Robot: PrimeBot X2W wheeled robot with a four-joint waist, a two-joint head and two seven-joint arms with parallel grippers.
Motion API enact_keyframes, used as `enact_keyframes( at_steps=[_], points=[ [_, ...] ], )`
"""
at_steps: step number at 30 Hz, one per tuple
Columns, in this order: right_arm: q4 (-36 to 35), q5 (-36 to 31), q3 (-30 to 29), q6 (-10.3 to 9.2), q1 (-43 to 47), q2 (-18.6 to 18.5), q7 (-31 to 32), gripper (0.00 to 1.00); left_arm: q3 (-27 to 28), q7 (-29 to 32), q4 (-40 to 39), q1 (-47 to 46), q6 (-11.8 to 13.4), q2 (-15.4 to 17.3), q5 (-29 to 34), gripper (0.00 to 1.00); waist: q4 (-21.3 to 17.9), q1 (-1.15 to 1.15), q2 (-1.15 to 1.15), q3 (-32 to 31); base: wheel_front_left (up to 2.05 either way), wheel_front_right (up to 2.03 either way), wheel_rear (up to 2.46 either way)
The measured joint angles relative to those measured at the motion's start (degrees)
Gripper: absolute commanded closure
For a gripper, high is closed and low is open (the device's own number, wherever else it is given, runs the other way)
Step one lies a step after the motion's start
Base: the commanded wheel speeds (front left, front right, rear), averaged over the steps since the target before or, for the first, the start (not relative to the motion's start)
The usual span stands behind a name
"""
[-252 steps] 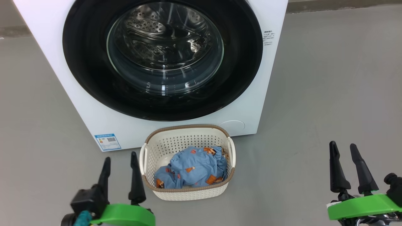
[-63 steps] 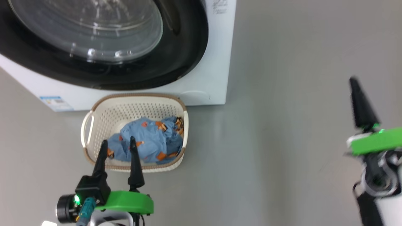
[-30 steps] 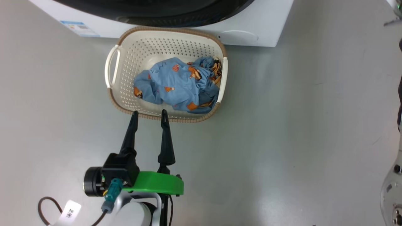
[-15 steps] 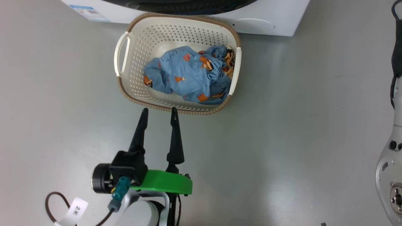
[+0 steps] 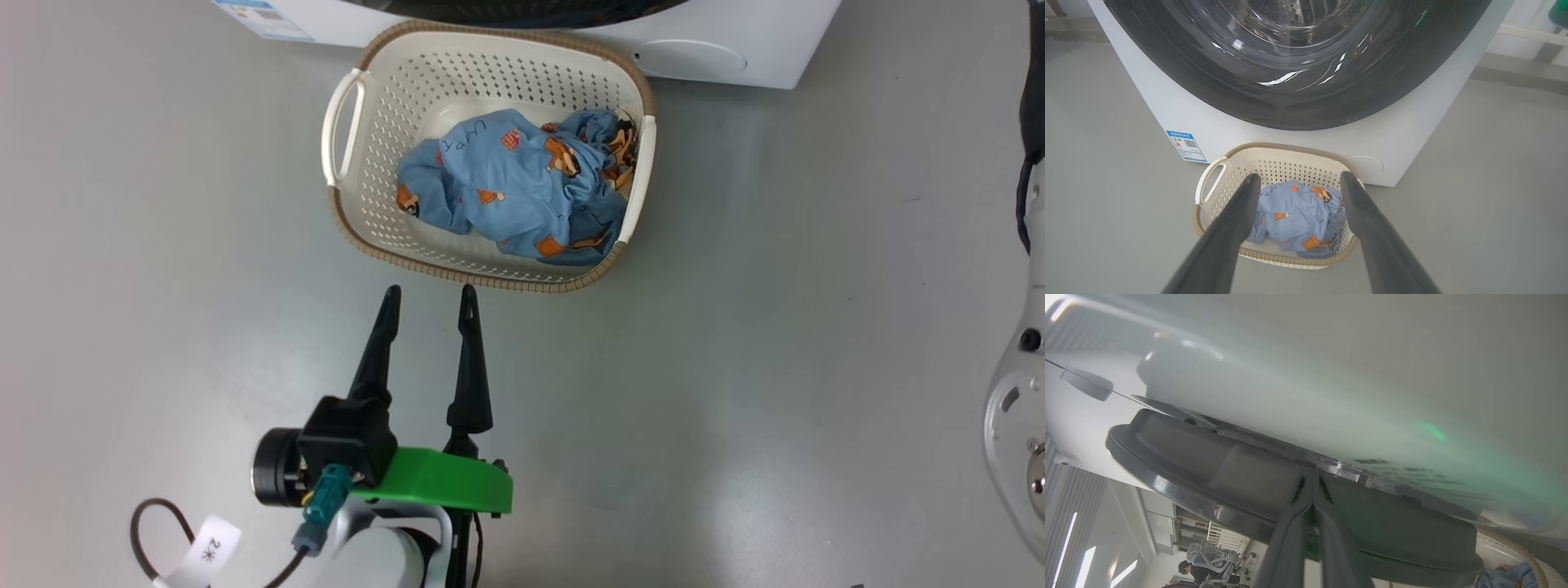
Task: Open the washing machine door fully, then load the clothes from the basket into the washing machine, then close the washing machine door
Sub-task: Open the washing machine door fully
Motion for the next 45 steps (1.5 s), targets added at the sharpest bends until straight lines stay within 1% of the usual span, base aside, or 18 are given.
enact_keyframes(
  at_steps=[11,15,20,31,37,45],
  points=[
    [5.14,-2.33,-2.46,0.00,-3.34,0.58,2.40,1.00,-0.56,0.00,0.00,-0.24,0.46,0.00,-0.37,0.00,0.32,0.00,0.00,0.43,0.00,0.00,0.00],
    [8.06,-3.16,-3.53,0.00,-5.03,0.52,4.80,1.00,-0.88,0.00,-0.14,-0.66,0.49,-0.05,-0.63,0.00,0.65,0.00,0.00,0.57,0.00,0.00,0.00],
    [9.96,-3.94,-4.91,0.00,-6.16,0.78,7.20,1.00,-0.99,0.00,-0.21,-0.53,0.55,-0.11,-0.90,0.00,1.07,0.00,0.00,0.70,0.00,0.00,0.00],
    [10.81,-7.80,-7.61,0.00,-5.83,1.29,9.60,1.00,-0.87,0.00,-0.20,-0.50,0.55,-0.14,-1.16,0.00,1.28,0.00,0.00,-0.48,0.00,0.00,0.00],
    [10.24,-9.13,-8.53,0.00,-4.26,1.87,10.95,1.00,-0.80,0.00,-0.07,-0.49,0.47,-0.14,-1.16,0.00,1.05,0.00,0.00,-1.55,0.00,0.00,0.00],
    [9.58,-9.28,-9.78,0.00,-0.34,2.61,12.46,1.00,-0.35,0.00,0.43,-0.37,0.40,-0.14,-1.15,0.00,0.66,0.00,0.00,-3.76,0.00,0.00,0.00]
  ],
)
